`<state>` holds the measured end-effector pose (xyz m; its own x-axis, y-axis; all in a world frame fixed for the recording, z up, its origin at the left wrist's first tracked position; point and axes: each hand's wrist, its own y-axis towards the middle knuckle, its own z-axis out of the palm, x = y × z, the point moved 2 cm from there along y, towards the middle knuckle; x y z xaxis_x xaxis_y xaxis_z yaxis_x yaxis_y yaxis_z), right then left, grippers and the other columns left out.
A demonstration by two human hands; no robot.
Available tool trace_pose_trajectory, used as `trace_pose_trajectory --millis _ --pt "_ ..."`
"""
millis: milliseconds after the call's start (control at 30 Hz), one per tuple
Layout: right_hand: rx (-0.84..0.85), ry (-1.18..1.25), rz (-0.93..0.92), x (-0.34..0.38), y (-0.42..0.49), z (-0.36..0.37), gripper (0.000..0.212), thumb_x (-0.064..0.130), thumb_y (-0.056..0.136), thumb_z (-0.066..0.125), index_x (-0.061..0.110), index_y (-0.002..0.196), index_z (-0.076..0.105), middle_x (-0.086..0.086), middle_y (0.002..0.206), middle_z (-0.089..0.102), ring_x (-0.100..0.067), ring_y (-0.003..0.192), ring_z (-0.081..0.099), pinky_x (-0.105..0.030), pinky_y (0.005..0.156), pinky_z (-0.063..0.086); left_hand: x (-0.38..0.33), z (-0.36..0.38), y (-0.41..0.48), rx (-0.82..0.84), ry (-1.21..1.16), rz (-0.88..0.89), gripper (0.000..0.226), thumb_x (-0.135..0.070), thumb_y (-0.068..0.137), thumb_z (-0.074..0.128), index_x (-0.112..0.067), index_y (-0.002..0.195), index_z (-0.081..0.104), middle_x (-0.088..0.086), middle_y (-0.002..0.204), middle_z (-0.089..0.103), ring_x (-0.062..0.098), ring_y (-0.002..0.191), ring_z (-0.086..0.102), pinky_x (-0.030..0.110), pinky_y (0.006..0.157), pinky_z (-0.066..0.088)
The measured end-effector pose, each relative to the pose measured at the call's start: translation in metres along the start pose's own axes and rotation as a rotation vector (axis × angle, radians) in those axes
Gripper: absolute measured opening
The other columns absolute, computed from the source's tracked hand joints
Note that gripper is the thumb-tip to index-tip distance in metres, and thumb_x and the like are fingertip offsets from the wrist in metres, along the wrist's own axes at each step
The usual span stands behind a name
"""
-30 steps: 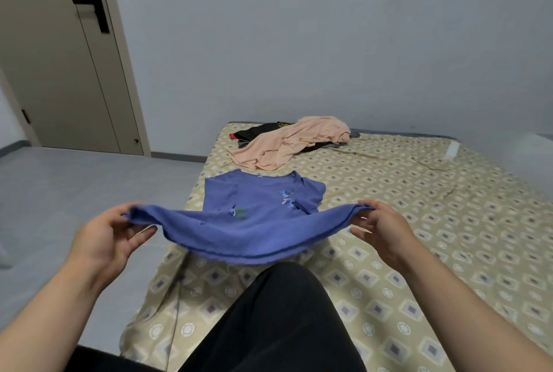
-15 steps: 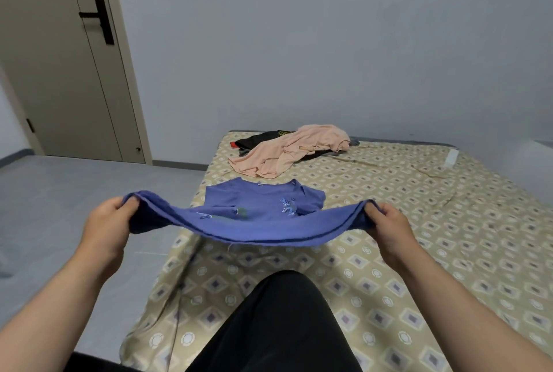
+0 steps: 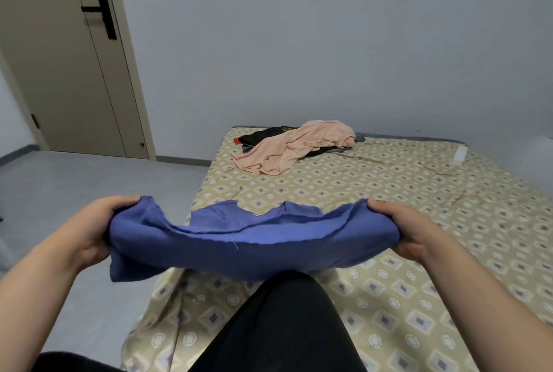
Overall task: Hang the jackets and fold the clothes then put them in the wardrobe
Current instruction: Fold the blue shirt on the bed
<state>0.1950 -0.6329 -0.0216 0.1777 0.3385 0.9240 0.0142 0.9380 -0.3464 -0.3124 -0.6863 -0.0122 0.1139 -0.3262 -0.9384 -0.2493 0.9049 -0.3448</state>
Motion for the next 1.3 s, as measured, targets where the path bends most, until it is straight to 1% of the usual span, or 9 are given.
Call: trace_pose_trajectory --millis 300,433,500,733,800,900,1000,1133,1300 --pt "-0.379 -0.241 -0.136 -0.028 0.063 -0.007 0.005 0.016 0.090 0.071 0.011 0.087 0.070 0.000 0.082 0.063 -0.014 0.073 0.053 -0.032 0.071 0.039 0.050 0.009 0.070 -0.247 0.343 0.149 0.015 -0.013 0.093 0.066 -0.007 0.080 0.070 0.013 0.082 0.069 0.022 0.068 0.056 0.032 0.060 0.040" --pt "-0.446 -0.225 -0.049 -0.033 0.099 -0.007 0.022 0.011 0.090 0.066 0.014 0.069 0.060 0.003 0.049 0.048 -0.013 0.047 0.037 -0.021 0.044 0.033 0.056 0.018 0.112 -0.300 0.371 0.097 0.026 -0.012 0.095 0.059 -0.007 0.069 0.057 0.007 0.052 0.050 0.022 0.049 0.036 0.023 0.047 0.027" --pt "-0.449 -0.205 0.030 -0.032 0.116 -0.001 0.013 0.011 0.091 0.062 0.011 0.077 0.062 -0.001 0.052 0.057 -0.011 0.040 0.040 -0.019 0.041 0.039 0.051 0.030 0.132 -0.278 0.272 0.013 0.019 -0.011 0.098 0.052 -0.009 0.079 0.054 0.012 0.056 0.057 0.023 0.047 0.044 0.022 0.041 0.038" --pt "-0.342 -0.074 0.058 -0.021 0.178 0.027 0.026 0.011 0.097 0.051 0.014 0.120 0.062 -0.015 0.124 0.064 -0.024 0.112 0.063 -0.028 0.071 0.049 0.018 0.077 0.195 -0.114 0.084 0.050 0.014 -0.011 0.102 0.043 -0.007 0.104 0.057 0.008 0.085 0.060 0.020 0.074 0.059 0.026 0.063 0.054" --pt "-0.246 -0.130 0.051 -0.027 0.191 0.032 0.048 0.017 0.097 0.054 0.022 0.144 0.045 0.005 0.111 0.047 -0.015 0.097 0.052 -0.032 0.082 0.048 0.024 0.084 0.204 -0.015 0.167 0.105 0.024 -0.010 0.099 0.050 -0.012 0.123 0.051 0.002 0.094 0.061 0.018 0.083 0.059 0.030 0.075 0.051" --pt "-0.146 -0.419 0.024 -0.054 0.195 0.035 0.078 0.019 0.096 0.060 0.032 0.158 0.015 0.008 0.139 0.038 -0.019 0.125 0.046 -0.034 0.094 0.040 0.059 0.089 0.201 0.072 0.401 0.133 0.042 -0.004 0.095 0.058 -0.022 0.130 0.046 -0.001 0.111 0.065 0.003 0.089 0.067 0.018 0.075 0.052" --pt "-0.049 -0.819 0.020 -0.097 0.180 0.031 0.062 0.020 0.094 0.061 0.022 0.151 0.037 0.003 0.147 0.045 -0.020 0.132 0.048 -0.031 0.103 0.039 0.116 0.083 0.189 0.063 0.772 0.042 0.055 -0.015 0.094 0.062 -0.009 0.144 0.043 0.009 0.146 0.050 0.020 0.131 0.052 0.030 0.107 0.039" --pt "-0.013 -1.269 -0.130 -0.147 0.137 0.018 0.048 0.043 0.091 0.061 0.019 0.132 0.055 0.001 0.136 0.056 -0.022 0.127 0.052 -0.030 0.102 0.040 0.169 0.065 0.159 -0.004 1.024 0.022 0.065 -0.030 0.091 0.065 -0.007 0.146 0.041 0.016 0.153 0.040 0.030 0.141 0.038 0.034 0.112 0.032" --pt "0.141 -1.633 -0.180 -0.191 0.085 -0.006 0.095 0.080 0.075 0.044 0.034 0.156 0.027 0.005 0.165 0.013 -0.019 0.151 0.016 -0.032 0.122 0.012 0.203 0.048 0.111 0.074 1.374 0.406 0.083 -0.062 0.067 0.067 -0.018 0.137 0.059 0.011 0.148 0.049 0.031 0.132 0.052 0.044 0.104 0.044"
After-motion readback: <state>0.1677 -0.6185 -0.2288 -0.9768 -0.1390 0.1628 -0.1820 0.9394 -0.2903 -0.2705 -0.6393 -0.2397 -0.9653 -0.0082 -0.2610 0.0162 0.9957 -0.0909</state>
